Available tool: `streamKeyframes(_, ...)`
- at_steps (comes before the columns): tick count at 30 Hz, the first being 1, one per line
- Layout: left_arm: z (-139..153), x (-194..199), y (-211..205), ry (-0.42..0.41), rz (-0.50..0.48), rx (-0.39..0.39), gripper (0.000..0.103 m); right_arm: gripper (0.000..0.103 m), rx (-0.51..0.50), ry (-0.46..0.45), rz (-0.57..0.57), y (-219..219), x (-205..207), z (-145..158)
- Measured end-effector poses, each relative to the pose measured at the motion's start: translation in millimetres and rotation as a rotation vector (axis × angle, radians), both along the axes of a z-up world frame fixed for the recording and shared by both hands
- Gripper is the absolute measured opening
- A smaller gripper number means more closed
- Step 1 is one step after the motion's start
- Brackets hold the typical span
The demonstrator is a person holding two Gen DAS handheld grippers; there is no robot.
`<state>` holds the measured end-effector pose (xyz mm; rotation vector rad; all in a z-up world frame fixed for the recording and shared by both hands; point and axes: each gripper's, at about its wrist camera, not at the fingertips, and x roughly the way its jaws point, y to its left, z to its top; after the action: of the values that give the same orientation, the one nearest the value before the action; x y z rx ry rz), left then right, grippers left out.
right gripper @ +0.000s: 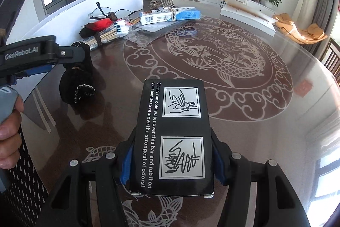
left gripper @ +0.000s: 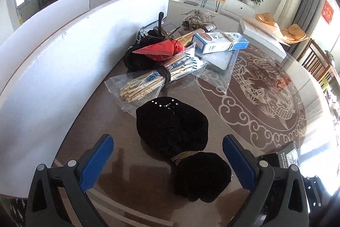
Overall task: Organize objects
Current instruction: 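Carry the black box toward the bin while the left gripper grasps a black cloth bag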
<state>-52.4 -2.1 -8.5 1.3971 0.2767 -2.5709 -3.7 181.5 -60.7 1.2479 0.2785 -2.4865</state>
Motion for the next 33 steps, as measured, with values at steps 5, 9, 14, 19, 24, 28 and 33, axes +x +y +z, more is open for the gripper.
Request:
streamKeyframes(5,-17,2,-3,-0.041,-0.051,-0.065,0.103,0.061,0.01,-0.011,0.015,3,0,0)
streamKeyframes(9,-14,4,-12,-0.061,-0.134,-0.063,0.103,0.076,0.025,-0.059,0.028,3,-6,-1)
streamKeyframes(14,-14,-1,-17,-0.141,-0.231,-0.056,0.103,0.073,0.072,-0.149,0.058,1,-19,2)
streamKeyframes(19,1,25,-20,0.021,-0.29,-0.026,0.028,0.059,0.052,-0.15,0.046,8,-23,17)
streamKeyframes(24,44,65,-37,0.173,-0.286,0.085,0.028,0.059,-0.078,-0.126,0.027,10,-18,52)
streamKeyframes(28,89,84,-77,0.28,-0.225,0.126,0.028,0.059,-0.165,-0.06,0.067,-19,-21,96)
streamKeyframes(33,116,86,-169,0.293,-0.071,0.099,0.028,0.059,-0.296,-0.014,0.204,-112,-30,142)
